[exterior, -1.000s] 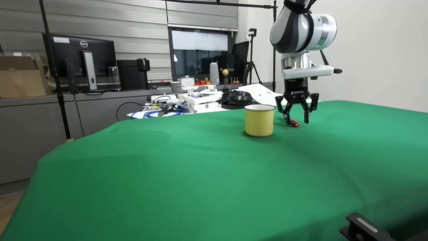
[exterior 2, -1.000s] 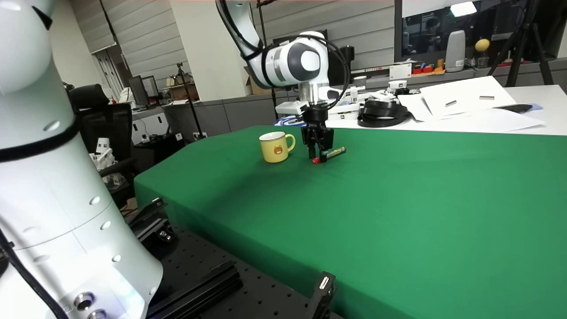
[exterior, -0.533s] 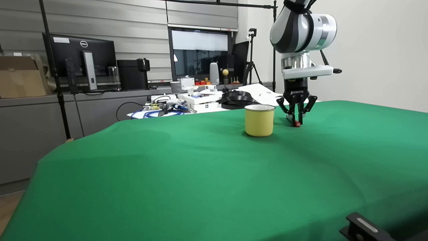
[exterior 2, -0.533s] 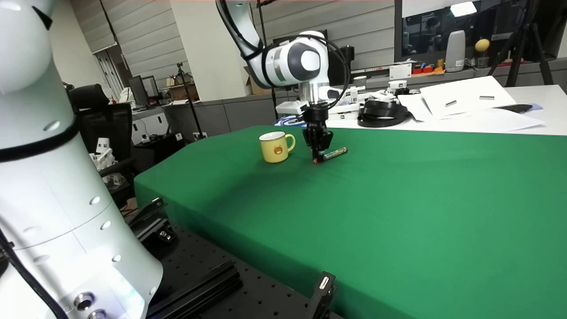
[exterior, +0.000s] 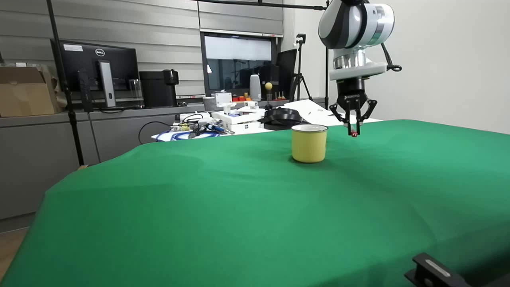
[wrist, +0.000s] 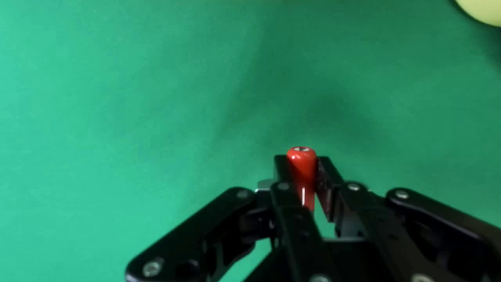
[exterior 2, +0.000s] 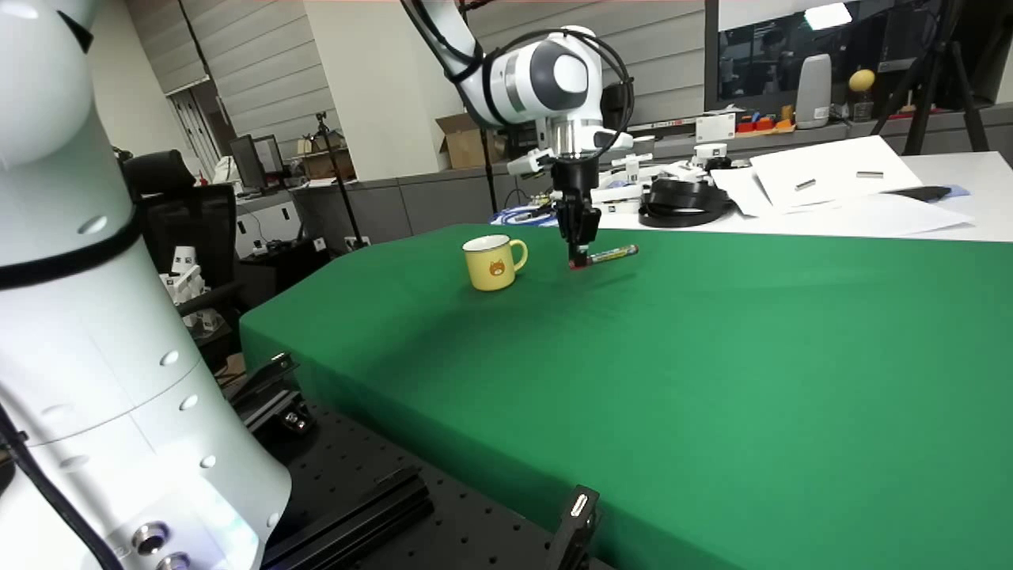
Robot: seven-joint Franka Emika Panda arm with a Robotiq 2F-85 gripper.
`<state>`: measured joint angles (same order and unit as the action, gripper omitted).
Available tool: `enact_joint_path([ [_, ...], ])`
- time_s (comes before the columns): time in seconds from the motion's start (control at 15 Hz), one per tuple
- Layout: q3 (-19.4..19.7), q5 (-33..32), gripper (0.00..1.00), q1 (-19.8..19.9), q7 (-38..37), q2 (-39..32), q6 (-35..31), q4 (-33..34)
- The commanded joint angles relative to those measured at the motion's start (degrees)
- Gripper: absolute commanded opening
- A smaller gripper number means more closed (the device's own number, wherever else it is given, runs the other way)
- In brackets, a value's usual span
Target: Pick the marker and put it in the cup
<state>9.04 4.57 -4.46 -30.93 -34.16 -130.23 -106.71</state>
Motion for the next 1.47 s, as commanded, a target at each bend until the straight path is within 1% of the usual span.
enact_joint_path([
  [0.0,-0.31,0.82,0.05,0.7,-3.46,-0.03,10.92,6.1],
  [0.27,-1.9,3.88,0.05,2.62,-2.52,-0.83,26.09,12.09],
  [0.4,-2.66,6.38,0.05,3.73,-2.24,-1.53,34.57,15.27],
  [0.67,-3.02,11.65,0.05,5.19,-4.53,-3.26,48.06,20.66],
  [0.8,-2.8,13.29,0.05,5.57,-5.31,-4.27,52.58,22.91],
  [1.07,-2.61,16.36,0.05,6.39,-7.09,-6.61,59.56,26.92],
  [1.4,-2.51,19.07,0.05,7.11,-8.13,-9.08,64.61,30.71],
])
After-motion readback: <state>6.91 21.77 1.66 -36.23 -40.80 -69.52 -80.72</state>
